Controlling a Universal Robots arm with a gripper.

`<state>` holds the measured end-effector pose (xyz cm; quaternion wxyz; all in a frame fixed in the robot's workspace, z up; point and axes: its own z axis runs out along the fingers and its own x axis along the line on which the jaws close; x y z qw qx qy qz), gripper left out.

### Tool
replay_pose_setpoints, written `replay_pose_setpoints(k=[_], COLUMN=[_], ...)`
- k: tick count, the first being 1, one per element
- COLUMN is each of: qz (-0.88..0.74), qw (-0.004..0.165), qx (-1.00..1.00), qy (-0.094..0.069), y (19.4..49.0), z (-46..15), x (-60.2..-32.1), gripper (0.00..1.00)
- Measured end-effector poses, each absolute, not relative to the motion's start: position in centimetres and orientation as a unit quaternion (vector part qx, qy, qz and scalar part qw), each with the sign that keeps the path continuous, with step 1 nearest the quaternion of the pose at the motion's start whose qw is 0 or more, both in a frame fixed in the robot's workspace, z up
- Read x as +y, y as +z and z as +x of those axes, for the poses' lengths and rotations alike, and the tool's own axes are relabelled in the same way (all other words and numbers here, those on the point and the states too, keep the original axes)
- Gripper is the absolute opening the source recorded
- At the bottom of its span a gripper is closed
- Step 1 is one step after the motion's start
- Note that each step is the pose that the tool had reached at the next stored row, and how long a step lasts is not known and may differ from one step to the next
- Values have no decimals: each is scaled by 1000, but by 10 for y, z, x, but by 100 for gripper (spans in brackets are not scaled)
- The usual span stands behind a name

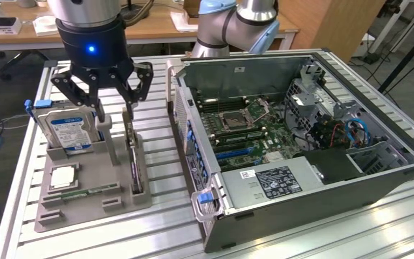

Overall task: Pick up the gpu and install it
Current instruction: 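Pick up the gpu and move the gpu toward the slot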

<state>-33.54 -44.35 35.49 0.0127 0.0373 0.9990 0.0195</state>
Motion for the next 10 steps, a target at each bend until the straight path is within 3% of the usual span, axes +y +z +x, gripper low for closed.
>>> replay_pose_setpoints(k=[10], qz=[37], qw=[13], qx=[999], qy=[19], y=[351], z=[-338], x=[-444], gripper=[53])
